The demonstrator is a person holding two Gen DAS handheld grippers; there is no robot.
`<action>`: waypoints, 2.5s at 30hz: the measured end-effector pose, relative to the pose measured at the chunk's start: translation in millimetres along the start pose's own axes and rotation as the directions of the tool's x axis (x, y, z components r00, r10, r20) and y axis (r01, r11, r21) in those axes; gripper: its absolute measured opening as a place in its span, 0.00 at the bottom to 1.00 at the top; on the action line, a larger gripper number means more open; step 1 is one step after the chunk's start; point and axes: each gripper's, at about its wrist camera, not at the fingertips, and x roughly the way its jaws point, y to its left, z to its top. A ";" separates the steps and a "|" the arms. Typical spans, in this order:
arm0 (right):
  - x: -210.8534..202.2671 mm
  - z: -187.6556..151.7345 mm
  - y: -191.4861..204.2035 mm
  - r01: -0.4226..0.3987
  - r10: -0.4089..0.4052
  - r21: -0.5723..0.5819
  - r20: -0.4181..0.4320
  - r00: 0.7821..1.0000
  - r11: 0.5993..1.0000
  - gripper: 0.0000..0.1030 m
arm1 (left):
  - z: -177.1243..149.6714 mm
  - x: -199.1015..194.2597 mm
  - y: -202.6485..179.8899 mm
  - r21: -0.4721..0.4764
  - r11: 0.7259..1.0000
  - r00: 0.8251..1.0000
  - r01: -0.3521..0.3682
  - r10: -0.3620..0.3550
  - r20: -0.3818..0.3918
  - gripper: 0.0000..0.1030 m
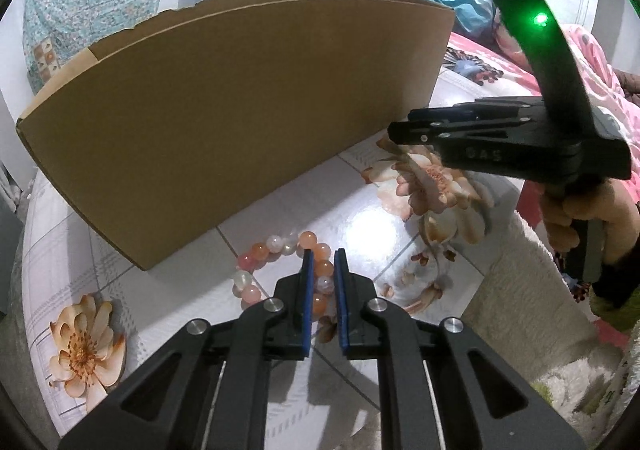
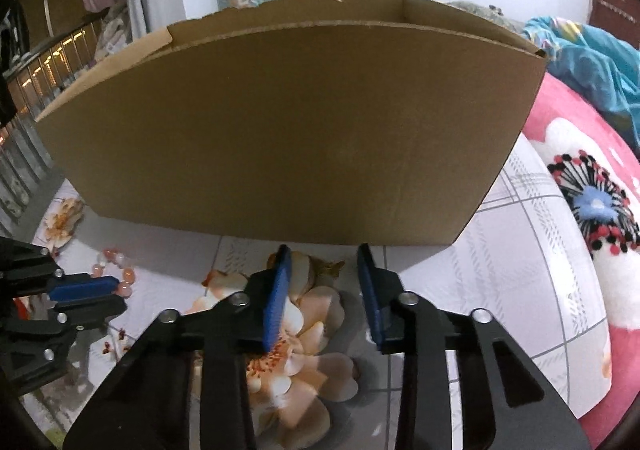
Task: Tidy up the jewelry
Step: 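Lower the left gripper onto the pink bead bracelet and close it, then hold the bracelet closed in the left gripper while the right gripper closes empty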
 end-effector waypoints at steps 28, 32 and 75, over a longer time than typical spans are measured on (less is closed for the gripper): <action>-12.5 1.9 6.3 -0.034 0.034 0.004 -0.006 0.999 0.999 0.02 | -0.8 -1.8 0.3 0.006 1.000 1.000 -0.001 0.001 0.006 0.09; -7.5 6.8 -2.4 0.010 -0.009 0.022 -0.006 1.000 1.000 0.02 | -1.5 -2.4 0.5 0.006 1.000 1.000 -0.003 0.003 0.007 0.09; 11.6 12.9 30.9 -0.066 0.064 -0.089 -0.024 0.998 0.994 0.09 | -1.0 -1.8 -0.2 0.013 1.000 1.000 -0.007 0.007 0.005 0.09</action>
